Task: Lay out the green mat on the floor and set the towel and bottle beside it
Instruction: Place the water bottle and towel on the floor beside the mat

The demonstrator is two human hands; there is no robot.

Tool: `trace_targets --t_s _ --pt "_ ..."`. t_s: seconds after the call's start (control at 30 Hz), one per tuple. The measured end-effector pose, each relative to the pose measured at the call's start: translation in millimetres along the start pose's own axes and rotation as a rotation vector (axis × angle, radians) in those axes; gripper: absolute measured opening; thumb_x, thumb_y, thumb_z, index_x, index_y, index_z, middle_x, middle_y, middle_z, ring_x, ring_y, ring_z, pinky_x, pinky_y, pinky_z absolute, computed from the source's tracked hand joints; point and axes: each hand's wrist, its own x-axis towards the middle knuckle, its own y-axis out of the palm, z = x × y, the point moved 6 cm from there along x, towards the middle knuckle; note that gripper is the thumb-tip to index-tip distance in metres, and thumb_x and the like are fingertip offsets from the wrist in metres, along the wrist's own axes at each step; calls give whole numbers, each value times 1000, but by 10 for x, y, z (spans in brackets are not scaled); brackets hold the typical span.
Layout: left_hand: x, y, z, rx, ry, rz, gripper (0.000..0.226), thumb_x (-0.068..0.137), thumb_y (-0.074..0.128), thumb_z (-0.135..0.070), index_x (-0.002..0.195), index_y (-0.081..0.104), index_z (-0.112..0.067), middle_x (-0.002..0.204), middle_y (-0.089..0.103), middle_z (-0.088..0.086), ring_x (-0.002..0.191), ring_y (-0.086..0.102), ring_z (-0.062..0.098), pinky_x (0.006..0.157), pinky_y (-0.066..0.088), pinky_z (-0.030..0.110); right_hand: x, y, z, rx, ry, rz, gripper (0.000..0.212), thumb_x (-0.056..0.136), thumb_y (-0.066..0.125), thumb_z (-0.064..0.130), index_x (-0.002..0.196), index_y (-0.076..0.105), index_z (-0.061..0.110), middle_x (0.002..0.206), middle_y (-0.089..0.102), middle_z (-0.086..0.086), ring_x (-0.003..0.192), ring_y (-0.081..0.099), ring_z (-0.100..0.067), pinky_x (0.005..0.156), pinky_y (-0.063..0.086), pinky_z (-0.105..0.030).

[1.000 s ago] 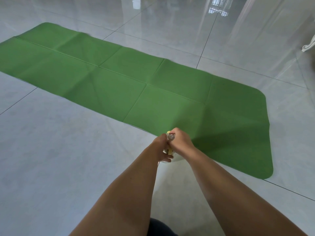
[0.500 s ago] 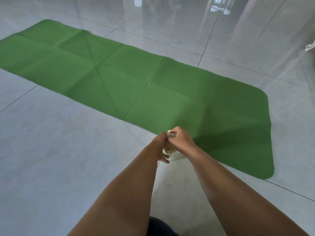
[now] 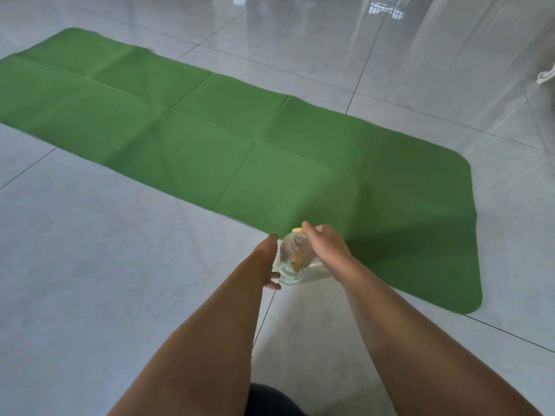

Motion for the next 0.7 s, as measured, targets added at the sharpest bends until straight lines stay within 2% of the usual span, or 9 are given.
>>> trace_targets --t_s 0.07,0.1,0.17,0.23,0.33,0.43,0.53,0.63,0.7 --pt "29 -123 56 -52 -22 -35 53 98 32 -42 141 33 -13 143 34 20 124 46 37 95 40 54 25 -67 -221 131 127 -19 53 93 37 52 114 55 7 112 57 -10 97 54 -23 81 40 -33" --pt "34 -189 84 -86 -34 -59 53 98 33 -42 141 33 -12 143 35 20 125 46 37 95 40 53 22 -102 -343 203 207 -41 60 93 36 54 129 48 6 128 52 -11 109 51 -25 90 40 -36" --pt "34 -293 103 -155 -35 -113 50 97 33 -39 138 36 -10 139 39 18 121 49 34 92 42 49 5 -167 -485 308 309 -76 66 93 35 55 139 38 8 140 44 -9 121 46 -29 98 40 -41" --pt "30 -361 94 -227 -11 -173 46 97 33 -35 134 41 -9 130 45 15 111 53 30 90 43 45 9 -201 -500 388 351 -106 65 94 35 55 139 38 9 139 44 -9 120 48 -30 98 42 -42" --pt "-66 -400 58 -272 22 -236 41 96 34 -31 128 46 -8 116 48 12 95 54 26 84 42 39 -4 -244 -374 511 337 -166 55 95 37 48 133 44 8 124 51 -9 101 52 -27 86 42 -36" --pt "-329 -527 -91 -256 68 -293 31 95 36 -26 115 50 -7 107 51 11 89 56 24 81 40 37 -126 -381 -176 577 294 -241 44 97 40 32 127 49 2 117 54 -14 100 50 -27 87 40 -37" --pt "-863 -653 -376 -251 95 -379 21 94 34 -19 102 49 -7 96 54 8 77 58 20 77 39 34 -376 -638 65 532 321 -209 32 95 41 14 118 51 -6 115 56 -27 107 56 -39 88 45 -45" --pt "-1560 -594 -754 -217 151 -389 21 94 30 -17 101 48 -8 79 54 4 63 54 15 71 38 30 -774 -987 453 472 329 -130 21 95 38 9 108 53 2 120 60 -23 109 59 -35 90 46 -42" --pt "-2045 -477 -973 -194 153 -371 21 95 28 -16 100 47 -9 75 55 4 61 55 15 64 35 28 -1095 -1275 807 409 281 -97 22 96 38 10 111 53 4 115 63 -19 90 62 -28 72 46 -32"
